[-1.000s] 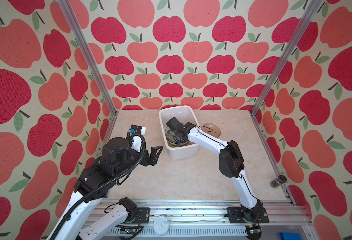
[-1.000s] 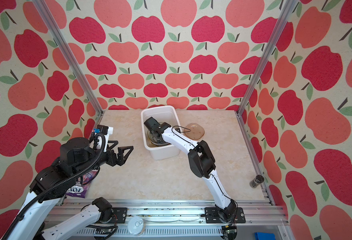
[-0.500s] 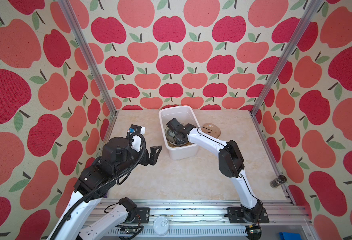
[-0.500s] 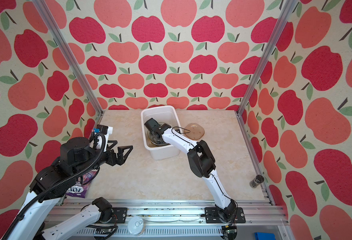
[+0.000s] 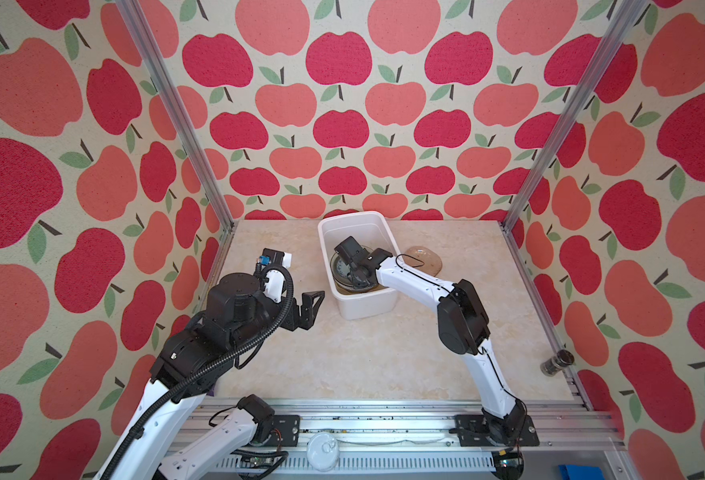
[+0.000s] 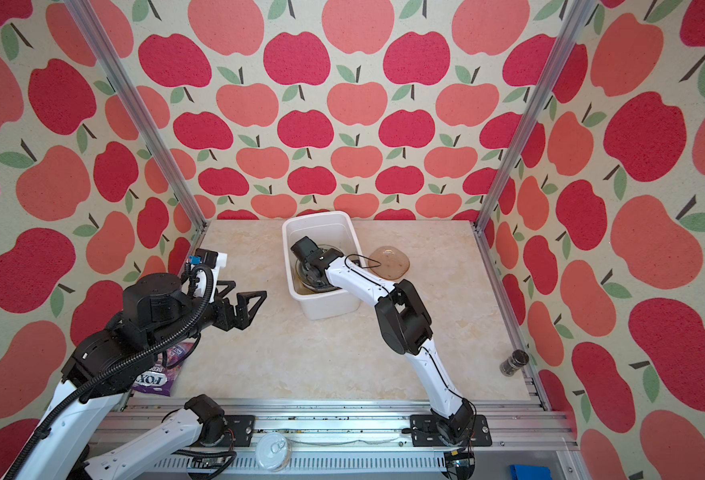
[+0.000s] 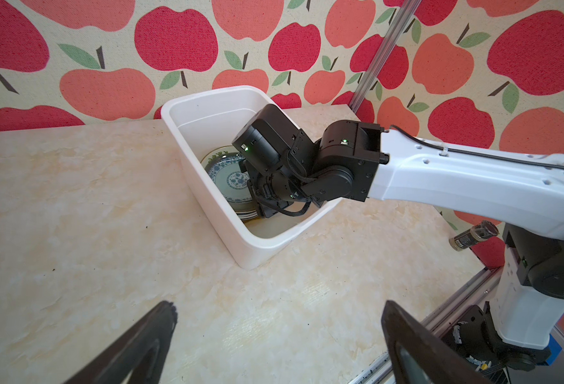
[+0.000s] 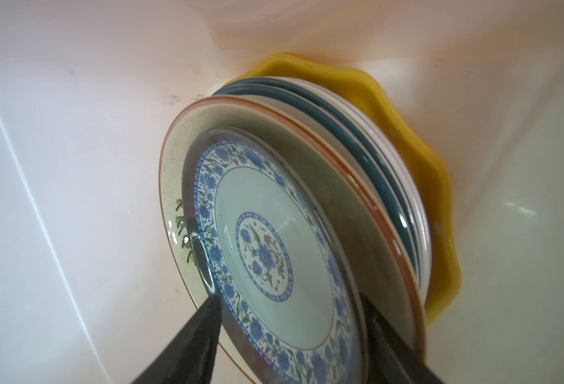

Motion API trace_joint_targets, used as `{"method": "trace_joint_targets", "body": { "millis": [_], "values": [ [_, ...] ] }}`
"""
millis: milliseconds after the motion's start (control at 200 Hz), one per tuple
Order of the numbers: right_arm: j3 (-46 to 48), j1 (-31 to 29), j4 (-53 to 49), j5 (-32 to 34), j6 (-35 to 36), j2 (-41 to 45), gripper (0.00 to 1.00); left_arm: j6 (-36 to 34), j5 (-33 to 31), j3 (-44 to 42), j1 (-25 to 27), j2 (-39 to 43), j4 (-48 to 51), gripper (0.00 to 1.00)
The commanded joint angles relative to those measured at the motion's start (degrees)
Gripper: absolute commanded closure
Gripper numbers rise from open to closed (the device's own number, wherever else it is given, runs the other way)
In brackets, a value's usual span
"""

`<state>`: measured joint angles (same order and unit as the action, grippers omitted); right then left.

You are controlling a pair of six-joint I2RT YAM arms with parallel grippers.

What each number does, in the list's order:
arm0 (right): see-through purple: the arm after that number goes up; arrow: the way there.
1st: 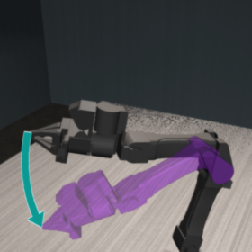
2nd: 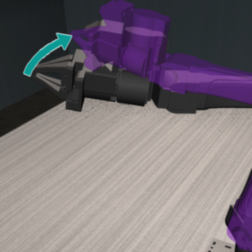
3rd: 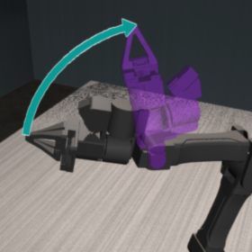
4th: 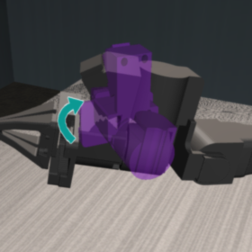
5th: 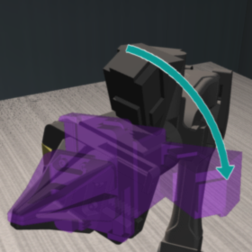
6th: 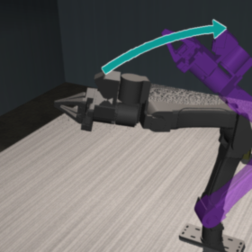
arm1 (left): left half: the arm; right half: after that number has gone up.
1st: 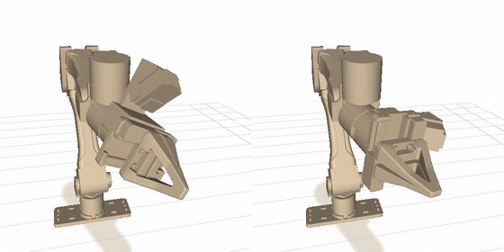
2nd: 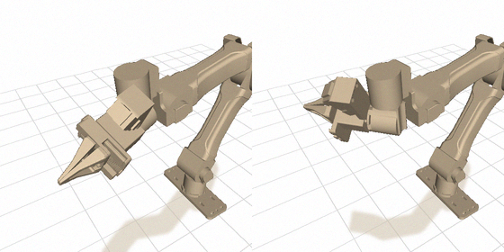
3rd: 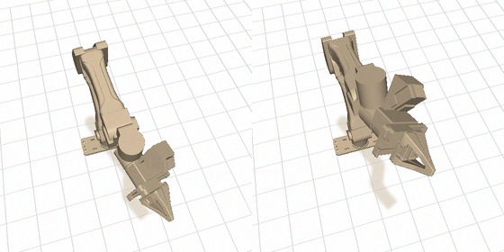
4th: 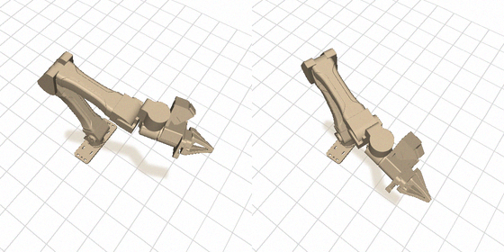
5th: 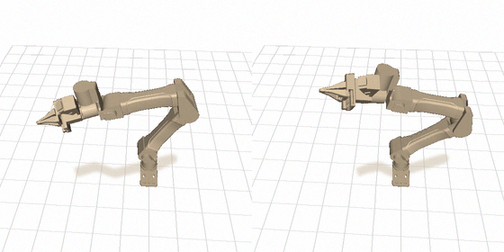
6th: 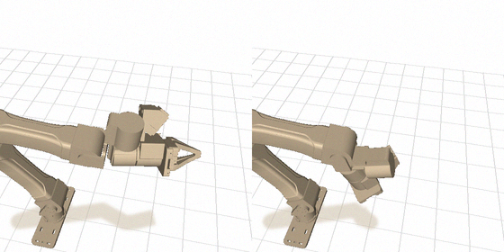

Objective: Place the plates into the plastic bin on the countertop
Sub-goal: 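Lower the floral plate into the bin against the stacked plates with the right gripper, then press the floral plate flat onto the stack and open the right gripper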

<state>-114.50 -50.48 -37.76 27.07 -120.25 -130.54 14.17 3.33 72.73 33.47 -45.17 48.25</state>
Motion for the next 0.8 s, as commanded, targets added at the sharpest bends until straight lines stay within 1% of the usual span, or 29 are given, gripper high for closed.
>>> {"method": "trace_joint_targets", "body": {
  "millis": [0,150,230,300,495,640,795],
  "values": [
    [0.77,1.96,-0.45,1.15,-10.39,0.33,0.31,0.07,-1.14,1.8,-0.39,-0.09,0.72,0.01],
    [0.48,2.2,-0.1,0.25,-9.76,0.14,0.22,0.07,-0.96,1.98,-0.43,-0.27,0.71,0.01],
    [0.04,2.72,-0.78,-2.03,-8.95,0.0,0.2,0.06,-1.05,2.07,-0.52,-0.18,0.88,0.01],
    [-1.77,3.15,-4.1,-4.0,-8.98,-0.45,0.17,0.03,-1.16,2.15,-0.51,-0.09,1.1,0.01],
    [-7.26,3.27,-12.65,-4.96,-10.83,-1.83,0.17,-0.02,-1.32,2.24,-0.6,0.08,1.15,0.01],
    [-8.32,3.28,-12.4,-4.68,-10.9,-1.82,0.16,-0.02,-1.14,2.41,-0.6,0.08,1.23,0.01],
    [-11.28,3.37,-12.32,-4.05,-9.17,-2.3,0.15,-0.35,-1.27,2.93,-0.73,0.15,1.33,0.01]
  ]
}}
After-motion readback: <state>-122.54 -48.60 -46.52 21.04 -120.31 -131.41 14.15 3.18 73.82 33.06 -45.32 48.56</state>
